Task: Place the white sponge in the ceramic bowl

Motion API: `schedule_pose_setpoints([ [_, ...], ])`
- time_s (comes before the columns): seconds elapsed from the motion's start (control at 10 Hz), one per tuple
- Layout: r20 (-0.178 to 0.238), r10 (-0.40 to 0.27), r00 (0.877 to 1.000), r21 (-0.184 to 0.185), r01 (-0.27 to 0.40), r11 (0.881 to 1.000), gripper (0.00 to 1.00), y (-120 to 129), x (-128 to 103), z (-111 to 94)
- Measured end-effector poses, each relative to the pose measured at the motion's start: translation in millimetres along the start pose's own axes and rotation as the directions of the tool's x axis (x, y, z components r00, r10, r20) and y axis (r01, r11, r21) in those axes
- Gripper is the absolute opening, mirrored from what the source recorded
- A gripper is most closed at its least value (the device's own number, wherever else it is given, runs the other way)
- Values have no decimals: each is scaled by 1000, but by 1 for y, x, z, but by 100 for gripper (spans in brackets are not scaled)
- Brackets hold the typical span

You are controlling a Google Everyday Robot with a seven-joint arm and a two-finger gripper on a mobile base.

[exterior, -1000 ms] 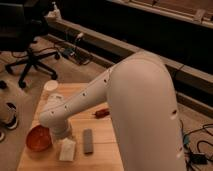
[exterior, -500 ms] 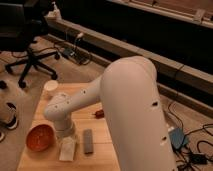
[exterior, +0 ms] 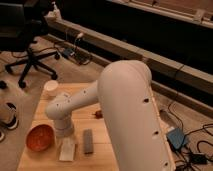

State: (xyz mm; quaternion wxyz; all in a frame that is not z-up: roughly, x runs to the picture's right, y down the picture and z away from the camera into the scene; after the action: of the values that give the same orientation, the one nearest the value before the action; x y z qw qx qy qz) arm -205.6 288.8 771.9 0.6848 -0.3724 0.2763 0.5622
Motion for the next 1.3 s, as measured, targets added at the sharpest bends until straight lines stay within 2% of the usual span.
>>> schedule_pose_setpoints([
  [0.3,-10,24,1000,68,-24,997,65,-10,-3,4],
  [0.5,-16,36,999,82,-35,996,61,-9,-4,9],
  [0.6,-18,39,999,82,-37,996,54,-8,-5,11],
  [0.8,-21,46,999,81,-44,996,32,-4,-5,13],
  [1.0,-12,46,999,86,-45,995,14,-4,-7,11],
  [1.1,8,50,999,101,-51,994,4,-8,-10,6],
  [1.3,65,68,996,140,-77,987,0,-16,-13,-24],
])
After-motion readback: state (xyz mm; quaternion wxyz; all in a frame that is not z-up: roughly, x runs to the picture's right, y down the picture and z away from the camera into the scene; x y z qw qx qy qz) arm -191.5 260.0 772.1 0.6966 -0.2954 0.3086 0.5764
